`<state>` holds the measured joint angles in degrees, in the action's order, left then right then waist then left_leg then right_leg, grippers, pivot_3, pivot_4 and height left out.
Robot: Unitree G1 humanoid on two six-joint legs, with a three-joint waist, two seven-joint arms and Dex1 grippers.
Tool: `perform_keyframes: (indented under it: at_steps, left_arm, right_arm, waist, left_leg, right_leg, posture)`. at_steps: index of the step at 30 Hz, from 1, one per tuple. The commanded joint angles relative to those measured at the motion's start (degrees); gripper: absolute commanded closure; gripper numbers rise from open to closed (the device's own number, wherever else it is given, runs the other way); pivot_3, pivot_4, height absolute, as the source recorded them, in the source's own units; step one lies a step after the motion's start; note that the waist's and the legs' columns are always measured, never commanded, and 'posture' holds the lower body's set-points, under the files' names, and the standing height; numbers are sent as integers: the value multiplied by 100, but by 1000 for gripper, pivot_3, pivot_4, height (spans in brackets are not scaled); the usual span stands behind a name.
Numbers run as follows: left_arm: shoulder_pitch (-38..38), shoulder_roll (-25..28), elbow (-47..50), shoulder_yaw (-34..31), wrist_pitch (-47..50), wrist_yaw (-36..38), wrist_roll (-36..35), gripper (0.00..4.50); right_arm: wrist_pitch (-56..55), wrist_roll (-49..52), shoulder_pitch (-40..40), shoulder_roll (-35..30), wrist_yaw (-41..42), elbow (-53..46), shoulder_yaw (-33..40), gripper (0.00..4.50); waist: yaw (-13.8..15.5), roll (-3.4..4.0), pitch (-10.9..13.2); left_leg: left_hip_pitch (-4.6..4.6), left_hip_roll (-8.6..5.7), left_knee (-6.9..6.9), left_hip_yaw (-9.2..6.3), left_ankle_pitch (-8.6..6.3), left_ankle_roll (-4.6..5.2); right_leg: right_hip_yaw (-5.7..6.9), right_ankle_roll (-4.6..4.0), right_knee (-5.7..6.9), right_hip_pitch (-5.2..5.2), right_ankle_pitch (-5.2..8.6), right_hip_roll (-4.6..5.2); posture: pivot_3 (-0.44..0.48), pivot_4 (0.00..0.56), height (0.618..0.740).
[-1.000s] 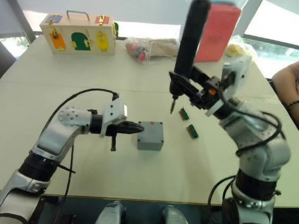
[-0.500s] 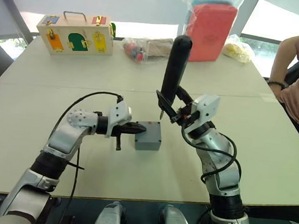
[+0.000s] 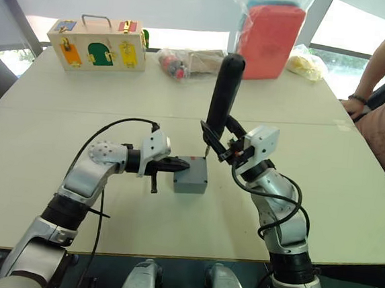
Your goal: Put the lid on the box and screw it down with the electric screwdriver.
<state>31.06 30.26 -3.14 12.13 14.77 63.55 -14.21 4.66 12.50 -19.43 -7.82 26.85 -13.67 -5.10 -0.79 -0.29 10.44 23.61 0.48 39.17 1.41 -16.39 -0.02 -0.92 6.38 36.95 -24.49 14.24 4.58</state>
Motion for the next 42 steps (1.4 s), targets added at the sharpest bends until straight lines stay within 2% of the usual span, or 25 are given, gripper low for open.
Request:
perform_keyframes:
  at_steps: [1,19,42]
  left_arm:
    - [36,24,81,9,37,17,36,4500]
    - [94,-1,45,51,32,51,51,4500]
    - [117,-4,39,60,45,71,72,4500]
  right_arm:
    - [-126,144,-70,34,14,-320,-3,2631]
    - [99,279,-163,-58,43,-584,-25,2631]
    - [234,230,53,-73,157,-171,-265,2631]
  waist:
    - [-1,0,0]
    - [1,0,0]
    - [-4,-1,-1]
  left_leg:
    - [0,0,0,0,0,0]
    - [0,0,0,0,0,0]
    - [-5,0,0,0,0,0]
  right_leg:
    - [0,0,0,0,0,0]
    - [0,0,0,0,0,0]
    - [0,0,1,4,0,0]
  posture:
    - [0,150,730]
    - [0,150,730]
    - [0,150,730]
